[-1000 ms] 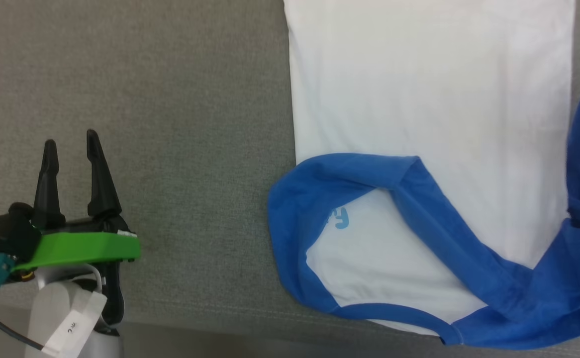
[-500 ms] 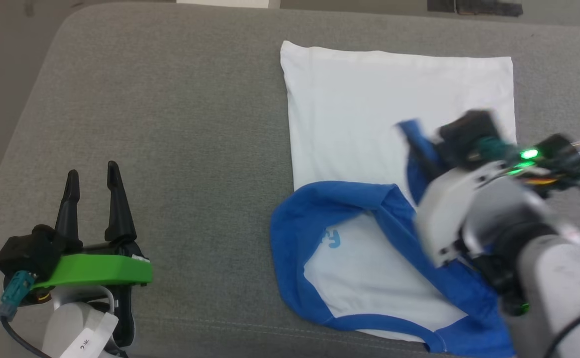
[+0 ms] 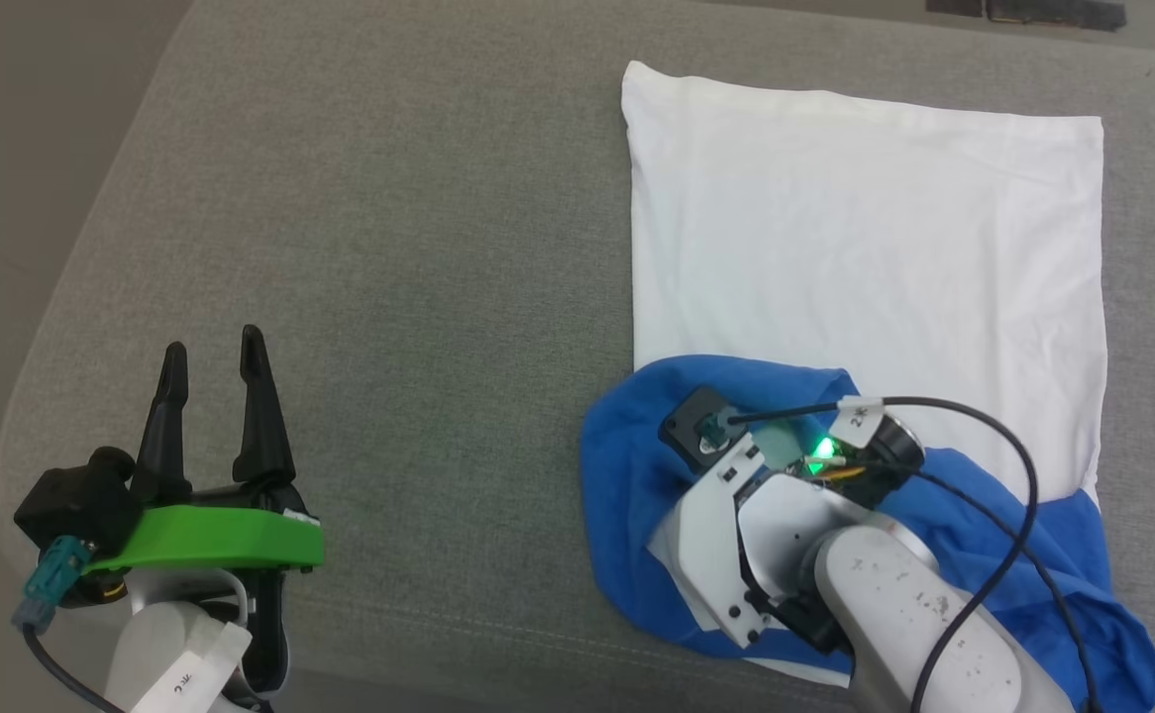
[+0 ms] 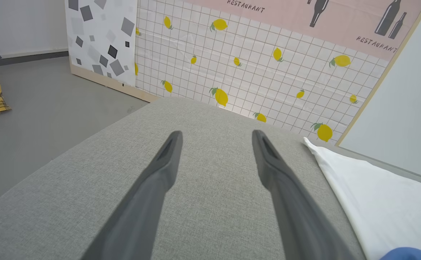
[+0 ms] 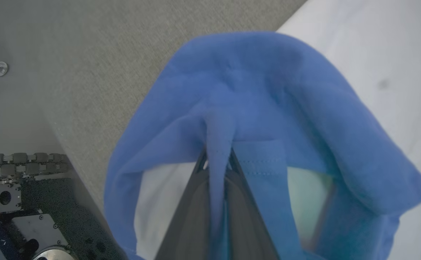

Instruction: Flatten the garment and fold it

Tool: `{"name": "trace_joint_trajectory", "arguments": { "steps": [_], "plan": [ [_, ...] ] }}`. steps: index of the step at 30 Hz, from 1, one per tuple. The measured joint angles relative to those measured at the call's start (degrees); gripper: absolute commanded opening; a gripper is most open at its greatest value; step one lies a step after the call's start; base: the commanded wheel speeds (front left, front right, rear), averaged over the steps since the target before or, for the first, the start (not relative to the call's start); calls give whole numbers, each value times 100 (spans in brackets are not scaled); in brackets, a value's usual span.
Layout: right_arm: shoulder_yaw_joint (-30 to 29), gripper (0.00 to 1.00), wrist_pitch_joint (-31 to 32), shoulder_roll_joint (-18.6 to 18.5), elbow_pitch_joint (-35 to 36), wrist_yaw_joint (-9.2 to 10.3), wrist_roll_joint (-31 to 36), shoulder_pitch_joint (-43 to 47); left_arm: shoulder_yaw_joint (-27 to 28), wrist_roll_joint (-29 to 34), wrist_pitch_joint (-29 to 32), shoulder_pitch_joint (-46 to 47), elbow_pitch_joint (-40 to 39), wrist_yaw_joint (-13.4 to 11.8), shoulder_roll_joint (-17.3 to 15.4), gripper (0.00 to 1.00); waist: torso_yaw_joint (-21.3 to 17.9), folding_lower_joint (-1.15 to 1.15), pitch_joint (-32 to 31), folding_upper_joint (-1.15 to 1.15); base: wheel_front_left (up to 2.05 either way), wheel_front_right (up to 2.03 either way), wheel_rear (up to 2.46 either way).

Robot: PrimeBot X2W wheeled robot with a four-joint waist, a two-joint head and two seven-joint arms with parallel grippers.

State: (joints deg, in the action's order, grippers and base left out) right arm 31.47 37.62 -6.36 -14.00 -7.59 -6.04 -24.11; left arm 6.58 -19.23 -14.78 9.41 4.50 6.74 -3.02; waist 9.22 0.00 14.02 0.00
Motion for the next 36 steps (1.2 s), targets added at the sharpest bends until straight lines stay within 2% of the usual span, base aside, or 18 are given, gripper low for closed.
{"name": "trace_joint_trajectory", "arguments": {
  "steps": [1, 2, 3, 4, 9, 14, 18, 20, 24, 31, 36],
  "plan": [
    [19, 0, 0, 3, -118, 0, -3, 0, -5, -1, 0, 1, 0, -1, 0, 100, 12, 0, 12, 0, 0, 0, 0],
    [55, 9, 2, -2, -238, 1, -10, -1, -10, -1, 0, 1, 0, -7, 0, 100, 24, 0, 25, 0, 0, 0, 0],
    [103, 49, 11, -8, -311, 1, -32, -1, -10, -1, 0, 1, 0, -24, 0, 100, 29, 0, 35, 0, 0, 0, 0],
    [141, 100, 11, -7, -336, 1, -86, -1, -4, -1, 0, 1, 0, -25, 0, 100, 26, 0, 39, 0, 0, 0, 0],
    [200, 100, -179, 0, -167, 1, -600, 13, 35, 0, 0, -2, 25, -33, 0, 100, -81, 0, -10, 0, 0, 0, 0],
    [-5, 100, -689, 34, 828, 1, -1092, 180, 99, 12, 0, -44, 40, -32, 1, 100, -244, 0, -140, 0, 0, 0, 0],
    [-523, 100, -1244, 46, 1753, 1, -1145, 450, 144, 62, 0, -136, 51, -30, 0, 100, -434, 0, -249, 0, 0, 0, 0],
    [-978, 100, -1612, 76, 2132, 1, -1049, 652, 137, 102, -1, -146, 60, -23, 0, 100, -549, 0, -298, 0, 0, 0, 0],
    [-1769, 100, -2361, 168, 2487, 1, -802, 1054, 53, 236, 0, -138, 103, -13, -43, 100, -776, 0, -355, 0, 0, 0, 0],
    [-2762, 100, -3573, 242, 2327, 1, -254, 1477, -385, 222, 233, 366, 266, 30, -528, 100, -1216, 0, -275, 0, 0, 0, 0],
    [-3149, 100, -4086, 289, 1935, 1, -154, 1480, -912, 158, 825, 1296, 338, 35, -1158, 100, -1447, 0, 20, 0, 0, 0, 0]
  ]
}}
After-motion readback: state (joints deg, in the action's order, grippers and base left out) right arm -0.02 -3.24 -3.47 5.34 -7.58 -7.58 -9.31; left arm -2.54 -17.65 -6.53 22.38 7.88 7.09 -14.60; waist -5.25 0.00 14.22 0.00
